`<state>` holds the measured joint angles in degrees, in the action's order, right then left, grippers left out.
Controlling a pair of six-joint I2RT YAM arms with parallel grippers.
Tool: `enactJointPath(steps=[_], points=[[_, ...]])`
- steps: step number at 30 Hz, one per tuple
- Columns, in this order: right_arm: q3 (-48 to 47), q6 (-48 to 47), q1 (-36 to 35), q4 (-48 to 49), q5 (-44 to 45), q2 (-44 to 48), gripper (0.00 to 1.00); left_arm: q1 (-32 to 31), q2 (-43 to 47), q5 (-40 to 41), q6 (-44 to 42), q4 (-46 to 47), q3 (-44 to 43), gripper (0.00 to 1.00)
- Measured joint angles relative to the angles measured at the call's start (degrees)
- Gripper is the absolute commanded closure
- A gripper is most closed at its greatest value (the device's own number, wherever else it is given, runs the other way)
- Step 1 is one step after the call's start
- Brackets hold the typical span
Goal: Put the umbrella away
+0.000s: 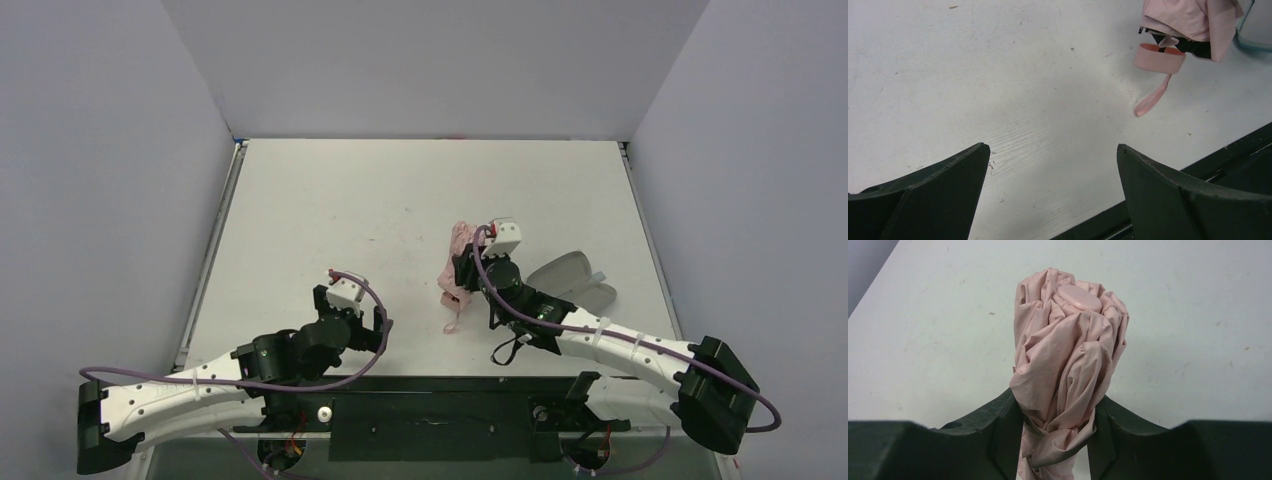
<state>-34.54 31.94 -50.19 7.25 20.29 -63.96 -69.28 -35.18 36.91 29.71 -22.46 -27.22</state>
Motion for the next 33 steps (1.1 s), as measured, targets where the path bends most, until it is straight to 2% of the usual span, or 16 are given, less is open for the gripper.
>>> enactJointPath(steps=[5, 10, 14, 17, 19, 24, 27, 30, 33], points=[[0.63, -10.93, -6.64, 10.93, 15.26, -0.83, 1.0, 0.0, 0.02, 0.02, -0.2, 0.28, 0.2, 0.03], [2.1, -19.21, -11.23, 26.27, 27.8, -7.32, 1.0, 0.0, 0.33, 0.04, -0.2, 0.37, 0.52, 0.03], [6.36, -22.45, -13.68, 39.69, 35.43, -18.64, 1.0, 0.0, 0.68, 0.02, -0.2, 0.44, 0.52, 0.03], [8.59, -22.73, -16.63, 44.85, 40.02, -27.78, 1.0, 0.0, 0.83, 0.02, -0.2, 0.46, 0.52, 0.03], [7.8, -21.46, -18.8, 48.26, 43.41, -30.18, 1.0, 0.0, 0.87, 0.04, -0.2, 0.55, 0.61, 0.03], [7.37, -15.17, -21.75, 49.75, 46.03, -31.76, 1.0, 0.0, 0.87, 0.04, -0.2, 0.57, 0.63, 0.03], [8.26, -12.92, -21.81, 47.5, 46.31, -29.66, 1.0, 0.0, 0.98, 0.04, -0.2, 0.57, 0.63, 0.03], [8.92, -12.33, -20.7, 37.75, 44.63, -22.23, 1.0, 0.0, 1.16, 0.02, -0.2, 0.63, 0.63, 0.03], [8.22, -11.74, -16.22, 26.82, 39.17, -10.08, 1.0, 0.0, 0.9, -0.22, -0.33, 0.9, 0.63, 0.03]])
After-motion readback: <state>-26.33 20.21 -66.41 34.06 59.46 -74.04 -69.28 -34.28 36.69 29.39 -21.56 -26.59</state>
